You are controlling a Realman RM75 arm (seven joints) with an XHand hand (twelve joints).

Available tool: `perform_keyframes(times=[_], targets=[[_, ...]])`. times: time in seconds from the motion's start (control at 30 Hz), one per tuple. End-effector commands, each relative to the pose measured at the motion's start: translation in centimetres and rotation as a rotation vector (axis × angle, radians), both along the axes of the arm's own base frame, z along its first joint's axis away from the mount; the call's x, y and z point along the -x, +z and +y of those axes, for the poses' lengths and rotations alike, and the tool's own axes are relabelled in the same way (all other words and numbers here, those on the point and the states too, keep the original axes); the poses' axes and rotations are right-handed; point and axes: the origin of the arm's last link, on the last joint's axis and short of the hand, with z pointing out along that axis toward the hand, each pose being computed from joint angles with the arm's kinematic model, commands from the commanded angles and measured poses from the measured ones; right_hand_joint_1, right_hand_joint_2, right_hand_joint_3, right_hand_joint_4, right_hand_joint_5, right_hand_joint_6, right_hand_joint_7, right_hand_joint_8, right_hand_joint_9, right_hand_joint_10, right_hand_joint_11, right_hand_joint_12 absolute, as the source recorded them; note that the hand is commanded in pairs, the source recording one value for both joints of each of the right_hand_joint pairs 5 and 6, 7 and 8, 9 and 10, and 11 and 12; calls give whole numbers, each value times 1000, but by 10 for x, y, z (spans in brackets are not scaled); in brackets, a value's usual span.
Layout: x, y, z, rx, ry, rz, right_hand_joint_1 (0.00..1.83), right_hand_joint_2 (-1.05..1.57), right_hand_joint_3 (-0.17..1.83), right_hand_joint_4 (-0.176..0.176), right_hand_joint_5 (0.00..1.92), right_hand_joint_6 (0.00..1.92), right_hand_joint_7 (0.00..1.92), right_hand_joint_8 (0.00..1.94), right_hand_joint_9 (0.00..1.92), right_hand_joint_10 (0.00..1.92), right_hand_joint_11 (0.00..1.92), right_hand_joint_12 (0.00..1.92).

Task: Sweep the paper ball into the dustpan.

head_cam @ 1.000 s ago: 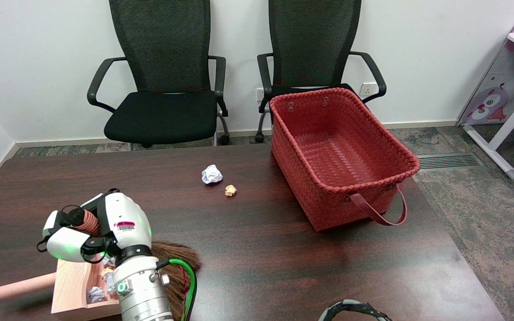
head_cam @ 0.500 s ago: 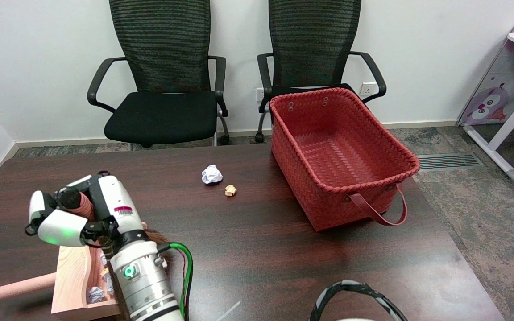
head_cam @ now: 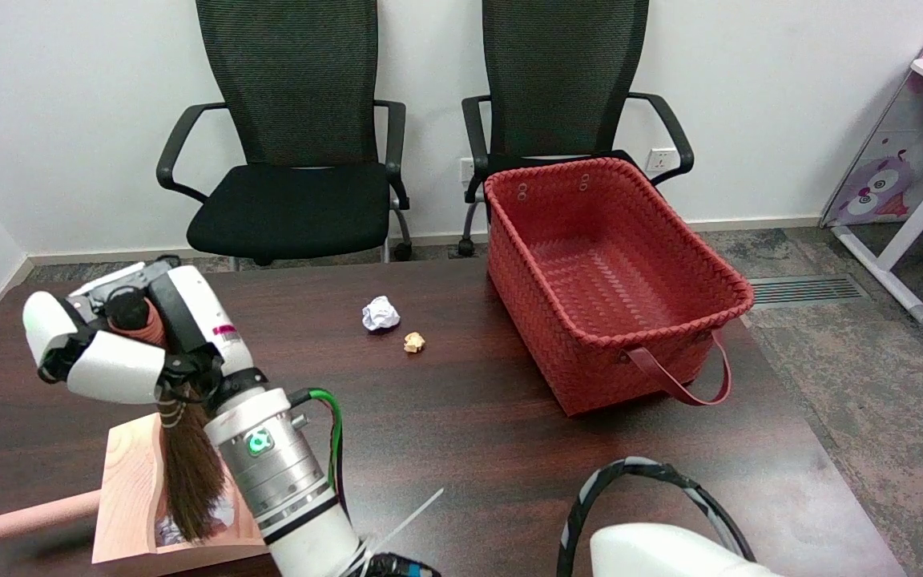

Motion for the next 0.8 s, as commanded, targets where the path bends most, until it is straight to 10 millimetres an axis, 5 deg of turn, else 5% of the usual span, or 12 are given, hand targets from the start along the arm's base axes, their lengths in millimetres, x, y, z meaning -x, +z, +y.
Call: perform_keyframes(times=[0.03, 0.33, 0.8], targets=[[-24, 28, -15, -131, 105, -106, 876, 1028, 1831, -13, 1920, 1920, 1920, 1920, 1920, 1920, 1920, 1920], [-20, 46, -13, 28, 32, 244, 878, 1327, 1565, -10, 1920, 1920, 1920, 1920, 1920, 1920, 1920, 1920], [-3, 62, 11, 63, -90, 434, 911, 1571, 1464, -1, 1920, 1920, 1920, 1920, 1920, 1920, 1920, 1920]])
